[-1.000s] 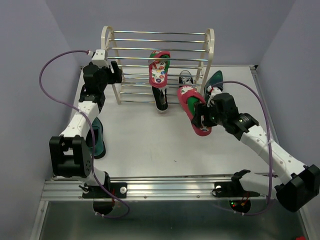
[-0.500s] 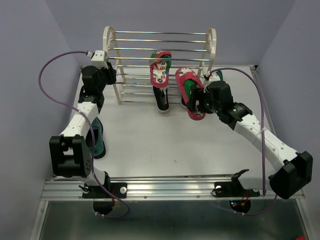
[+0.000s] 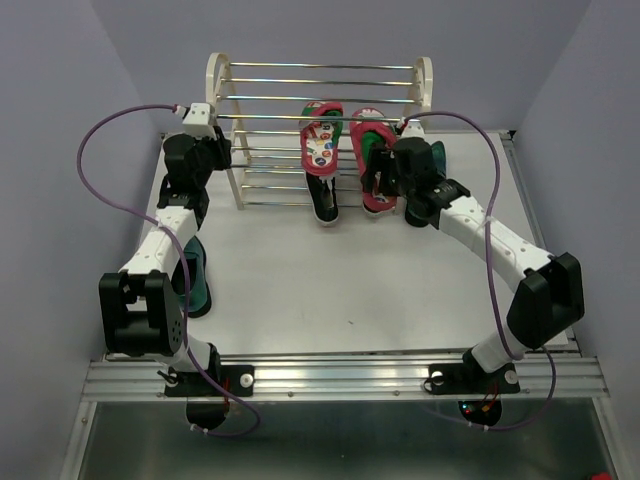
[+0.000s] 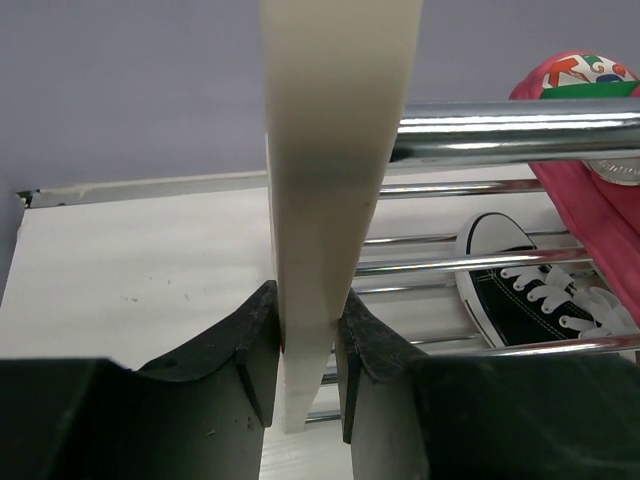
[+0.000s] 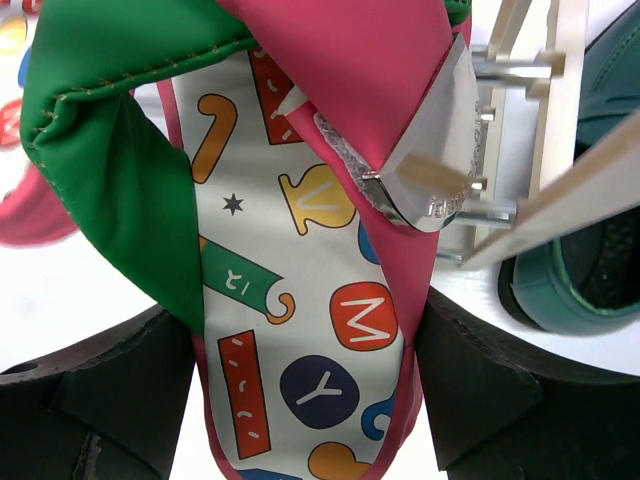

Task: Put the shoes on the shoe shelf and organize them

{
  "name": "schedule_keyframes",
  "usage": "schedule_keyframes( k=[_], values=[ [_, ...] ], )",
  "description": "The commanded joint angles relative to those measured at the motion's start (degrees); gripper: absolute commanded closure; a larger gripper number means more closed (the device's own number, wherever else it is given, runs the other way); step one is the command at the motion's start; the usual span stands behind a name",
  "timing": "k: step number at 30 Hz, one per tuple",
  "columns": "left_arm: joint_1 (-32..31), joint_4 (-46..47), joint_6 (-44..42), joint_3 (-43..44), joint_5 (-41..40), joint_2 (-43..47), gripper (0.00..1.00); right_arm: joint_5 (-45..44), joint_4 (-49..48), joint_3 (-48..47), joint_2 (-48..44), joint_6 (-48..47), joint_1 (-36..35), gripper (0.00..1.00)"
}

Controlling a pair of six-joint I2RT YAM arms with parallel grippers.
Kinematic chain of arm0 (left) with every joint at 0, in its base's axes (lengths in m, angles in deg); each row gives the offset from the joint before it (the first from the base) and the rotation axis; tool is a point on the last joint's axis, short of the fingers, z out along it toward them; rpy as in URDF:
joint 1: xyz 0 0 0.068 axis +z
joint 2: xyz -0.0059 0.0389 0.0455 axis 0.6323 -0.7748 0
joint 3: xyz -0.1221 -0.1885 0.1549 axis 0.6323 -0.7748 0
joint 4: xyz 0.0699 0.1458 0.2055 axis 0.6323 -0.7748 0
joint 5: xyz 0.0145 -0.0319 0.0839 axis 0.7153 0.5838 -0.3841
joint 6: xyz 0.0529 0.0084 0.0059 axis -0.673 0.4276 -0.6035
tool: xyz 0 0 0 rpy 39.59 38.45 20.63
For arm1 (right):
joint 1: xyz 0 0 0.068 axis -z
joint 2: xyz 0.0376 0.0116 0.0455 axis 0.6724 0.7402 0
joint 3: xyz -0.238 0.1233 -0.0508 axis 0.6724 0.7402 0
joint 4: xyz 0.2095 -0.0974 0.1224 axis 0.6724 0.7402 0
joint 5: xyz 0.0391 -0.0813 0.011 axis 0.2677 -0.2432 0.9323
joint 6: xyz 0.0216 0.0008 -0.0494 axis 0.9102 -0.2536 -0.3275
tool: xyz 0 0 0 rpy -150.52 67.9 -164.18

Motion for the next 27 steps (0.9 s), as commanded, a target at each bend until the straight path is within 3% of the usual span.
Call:
schedule_keyframes(
  k=[1, 15, 27],
  values=[
    [-0.68, 3.94, -0.03, -0.58, 2.51, 2.11, 0.66, -4.52, -10.89, -6.39, 1.43, 1.85, -0.05, 0.92],
    [-0.68, 4.02, -2.23, -1.46, 2.6, 2.9, 0.66, -9.17, -9.84, -14.56, 7.68, 3.61, -0.58, 0.81],
    [-0.68, 4.02, -2.84, -1.37, 1.99, 2.73, 0.67, -11.55, -2.98, -25.37, 14.36, -1.39, -0.58, 0.64]
  ],
)
